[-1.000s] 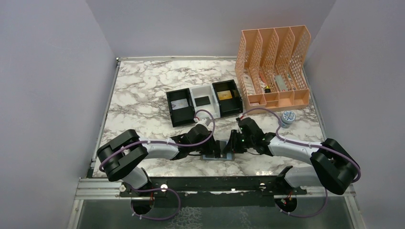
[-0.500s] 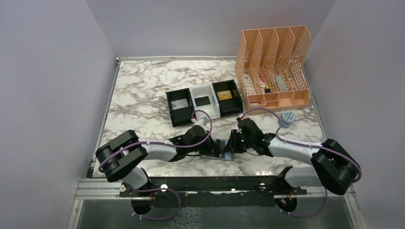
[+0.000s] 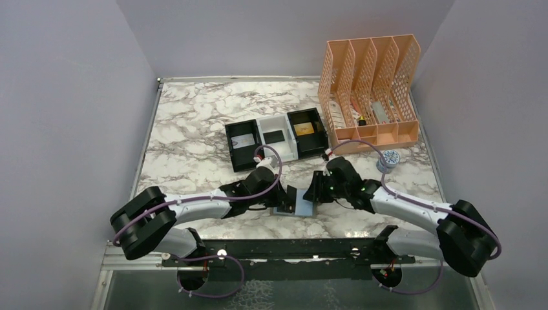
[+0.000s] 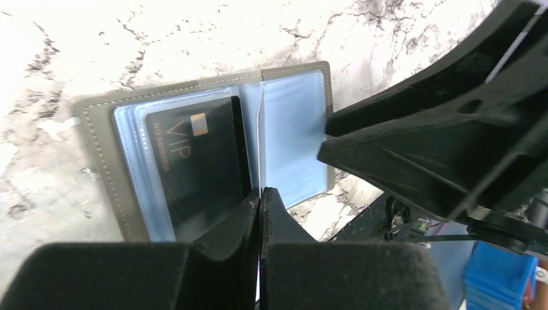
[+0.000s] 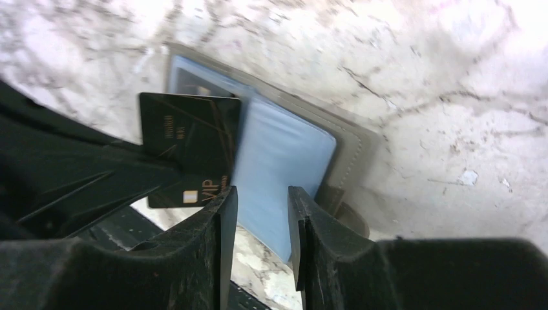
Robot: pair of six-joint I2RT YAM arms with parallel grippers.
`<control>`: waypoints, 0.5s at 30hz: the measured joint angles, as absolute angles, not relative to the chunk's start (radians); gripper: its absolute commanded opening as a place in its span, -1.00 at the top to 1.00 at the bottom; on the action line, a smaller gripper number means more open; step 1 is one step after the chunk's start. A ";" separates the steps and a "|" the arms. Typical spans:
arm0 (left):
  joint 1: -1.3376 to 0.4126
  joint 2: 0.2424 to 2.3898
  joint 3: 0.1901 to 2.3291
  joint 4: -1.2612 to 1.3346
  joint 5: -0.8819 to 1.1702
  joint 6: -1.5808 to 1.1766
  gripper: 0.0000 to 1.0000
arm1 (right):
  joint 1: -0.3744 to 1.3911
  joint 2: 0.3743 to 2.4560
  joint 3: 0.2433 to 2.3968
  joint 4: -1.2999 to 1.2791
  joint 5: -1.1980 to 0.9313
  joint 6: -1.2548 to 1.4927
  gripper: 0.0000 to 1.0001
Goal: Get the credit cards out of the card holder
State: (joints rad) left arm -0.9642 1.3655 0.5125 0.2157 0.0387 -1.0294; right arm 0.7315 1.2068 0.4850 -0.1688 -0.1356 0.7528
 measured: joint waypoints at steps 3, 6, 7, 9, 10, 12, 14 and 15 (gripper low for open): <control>-0.964 1.327 0.527 0.160 0.011 -0.993 1.00 | 0.731 1.142 0.485 -0.138 -0.152 0.731 0.25; -0.963 1.291 0.529 0.129 -0.008 -0.971 1.00 | 0.731 1.114 0.485 -0.077 -0.199 0.714 0.26; -0.963 1.280 0.529 0.120 -0.012 -0.966 1.00 | 0.731 1.114 0.485 -0.057 -0.217 0.710 0.26; -0.963 1.258 0.529 0.094 -0.022 -0.958 1.00 | 0.731 1.122 0.484 -0.017 -0.266 0.710 0.30; -0.963 1.246 0.529 0.080 -0.028 -0.955 1.00 | 0.731 1.132 0.484 0.006 -0.289 0.710 0.34; -0.962 1.219 0.529 0.047 -0.052 -0.953 1.00 | 0.731 1.173 0.485 0.049 -0.334 0.712 0.37; -0.961 1.188 0.529 0.010 -0.079 -0.953 1.00 | 0.731 1.242 0.494 0.061 -0.371 0.720 0.42; -0.960 1.173 0.528 -0.002 -0.090 -0.953 1.00 | 0.731 1.282 0.505 0.056 -0.384 0.723 0.43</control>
State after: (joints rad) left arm -0.9604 1.1732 0.5278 -0.0025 -0.0902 -0.9531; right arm 0.7311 1.2823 0.5049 0.0559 -0.3843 0.7231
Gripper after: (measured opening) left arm 0.015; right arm 0.310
